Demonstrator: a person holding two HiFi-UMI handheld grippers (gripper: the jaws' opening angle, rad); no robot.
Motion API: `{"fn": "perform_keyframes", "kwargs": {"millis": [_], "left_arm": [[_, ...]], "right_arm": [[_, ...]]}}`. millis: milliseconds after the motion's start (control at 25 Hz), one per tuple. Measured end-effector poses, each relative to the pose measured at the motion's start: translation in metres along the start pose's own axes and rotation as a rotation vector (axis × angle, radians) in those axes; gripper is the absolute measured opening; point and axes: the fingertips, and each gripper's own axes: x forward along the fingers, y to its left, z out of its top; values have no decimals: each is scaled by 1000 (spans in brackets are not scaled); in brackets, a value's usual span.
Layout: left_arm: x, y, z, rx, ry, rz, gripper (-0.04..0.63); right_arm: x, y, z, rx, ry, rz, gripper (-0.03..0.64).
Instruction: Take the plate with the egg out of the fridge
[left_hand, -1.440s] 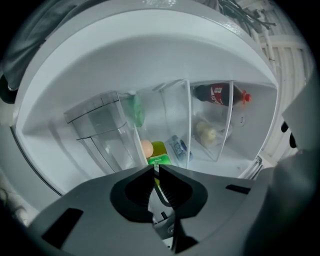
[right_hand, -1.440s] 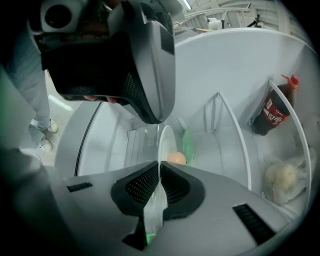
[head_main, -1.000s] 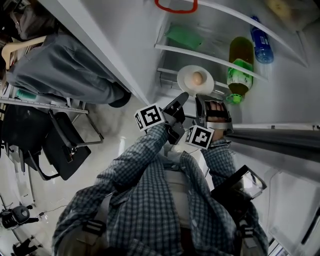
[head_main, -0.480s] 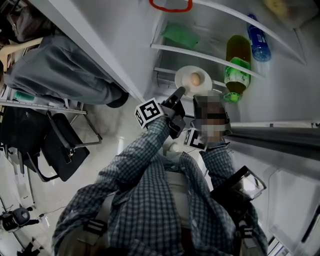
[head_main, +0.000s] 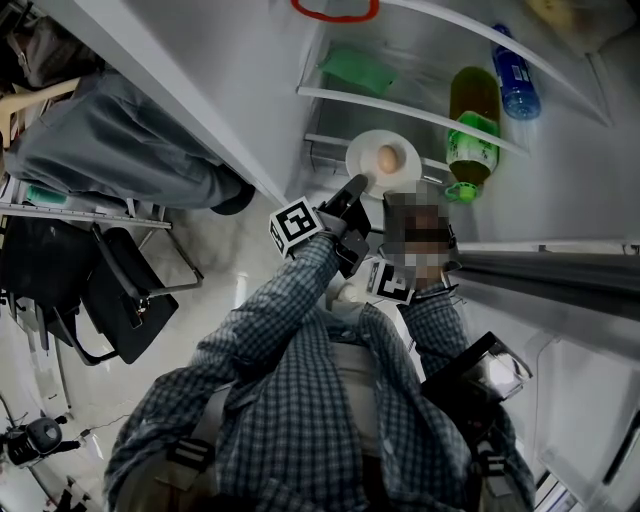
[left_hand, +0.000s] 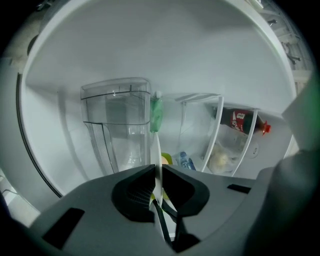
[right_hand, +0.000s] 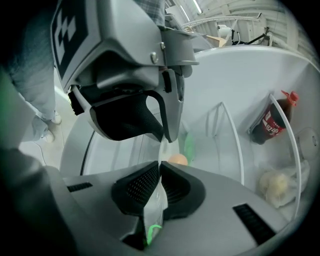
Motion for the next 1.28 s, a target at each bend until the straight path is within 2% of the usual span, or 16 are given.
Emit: {"fn": "perform_keyframes", "kwargs": {"millis": [200, 320, 560, 760, 880, 960, 1160, 1280], "left_arm": [[-3, 1, -1, 16, 9, 27, 37], [-4, -5, -1, 43, 17, 18, 37], [-7, -13, -3, 45, 32, 8, 37], [-13, -13, -3, 55, 42, 5, 37], [-18, -21, -4, 52, 49, -24, 37], [-20, -29, -8, 40, 53, -53, 37], [-31, -38, -17, 37, 81, -73, 37], [-38, -47, -18, 27, 81, -107, 37]], "right_arm": [[-2, 4, 2, 15, -6, 6, 18], [-6, 3, 3, 34, -11, -3, 18], [-22, -1, 5, 69, -18, -8, 18], [-39, 0, 5, 170, -31, 13, 18], [-47, -3, 2, 282, -38, 17, 18], [-49, -6, -5, 461, -36, 25, 18], [-55, -6, -22, 1233, -88, 153, 18], [-60, 3, -27, 1611, -150, 238, 18]]}}
